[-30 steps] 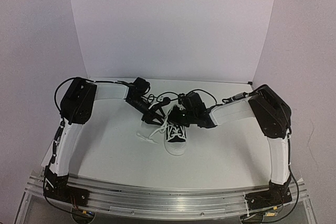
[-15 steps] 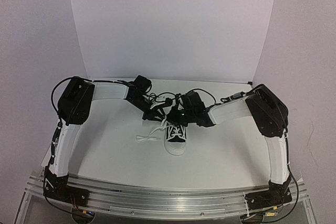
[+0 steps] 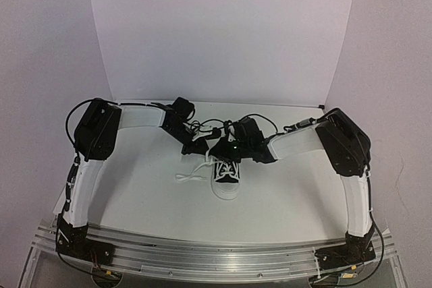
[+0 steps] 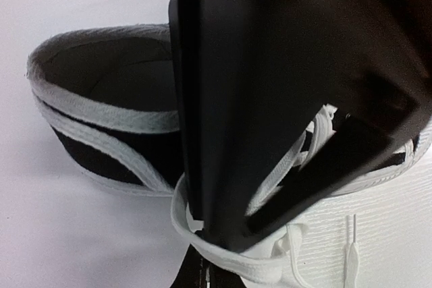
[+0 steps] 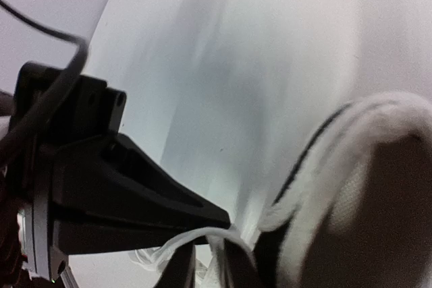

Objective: Tie the shoes

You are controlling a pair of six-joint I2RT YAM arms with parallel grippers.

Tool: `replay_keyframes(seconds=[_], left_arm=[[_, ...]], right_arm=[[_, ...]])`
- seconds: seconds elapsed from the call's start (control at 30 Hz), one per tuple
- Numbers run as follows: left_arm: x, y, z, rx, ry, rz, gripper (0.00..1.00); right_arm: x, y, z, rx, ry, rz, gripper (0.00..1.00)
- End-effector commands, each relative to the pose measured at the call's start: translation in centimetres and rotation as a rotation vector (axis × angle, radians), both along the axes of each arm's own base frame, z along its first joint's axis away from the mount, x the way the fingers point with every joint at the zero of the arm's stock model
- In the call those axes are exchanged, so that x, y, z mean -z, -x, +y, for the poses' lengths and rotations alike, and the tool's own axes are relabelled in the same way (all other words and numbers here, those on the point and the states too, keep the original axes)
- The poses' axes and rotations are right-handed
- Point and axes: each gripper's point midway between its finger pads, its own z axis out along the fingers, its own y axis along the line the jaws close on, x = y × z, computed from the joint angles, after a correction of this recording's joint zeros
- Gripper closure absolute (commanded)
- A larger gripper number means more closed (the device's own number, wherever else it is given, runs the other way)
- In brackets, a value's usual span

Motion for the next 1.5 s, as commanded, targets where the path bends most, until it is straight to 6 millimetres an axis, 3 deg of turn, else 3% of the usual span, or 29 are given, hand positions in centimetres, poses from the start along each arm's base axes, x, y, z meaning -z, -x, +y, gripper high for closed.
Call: replay_keyframes(seconds=[0.0,0.1,0.2,0.37,0.5,0.57,0.63,0.8,1.0,1.2,1.37,1.47], left_arm=[[-3.5,-1.1,-0.6,-0.045,0.028,-0.037,1.00],[-4.0,-1.5,-0.7,-0.073,0.028,-0.030,1.00],[-3.8,-1.5,-0.5,-0.089,0.020,-0.018,1.00],[-3.9,-1.3,-0.5,-0.121,0.024,0.026,1.00],[-3.6,-1.5,-0.3,-0.159,0.010,0.043,1.00],[-3.4,-1.5,-0.2,-0.165,0.005,0.045,1.00],[-3.3,-1.6,-0.2,-0.173,0.004,0.049,1.00],[-2.9,-1.7,-0.3,-0.185,0.004,0.061,1.00],[-2.9,-1.3,-0.5,-0.169,0.011,0.084,1.00],[-2.7,-1.1,-0.5,-0.159,0.008,0.093,1.00],[-2.8,-1.4,-0.7,-0.161,0.012,0.096,1.00],[-2.9,-1.6,-0.8,-0.161,0.012,0.089,1.00]], right_arm=[[-5.8,0.4,0.7,-0.080,-0.050,-0.144,0.63],[-9.0,2.0,0.1,-0.146,-0.056,-0.223,0.49],[-9.8,4.1,-0.9,-0.195,0.001,-0.245,0.44],[-6.9,8.3,-2.4,-0.288,0.210,-0.222,0.44],[-5.1,12.1,0.7,-0.547,0.360,-0.344,0.42],[-4.3,11.7,2.6,-0.617,0.403,-0.378,0.39],[-1.4,11.1,3.5,-0.673,0.466,-0.368,0.39],[1.7,9.1,4.8,-0.696,0.545,-0.400,0.34],[3.4,7.6,5.5,-0.668,0.590,-0.409,0.33],[2.2,7.9,5.6,-0.671,0.573,-0.426,0.33],[3.9,7.2,5.7,-0.664,0.606,-0.403,0.33],[5.9,6.9,5.1,-0.649,0.662,-0.335,0.34]])
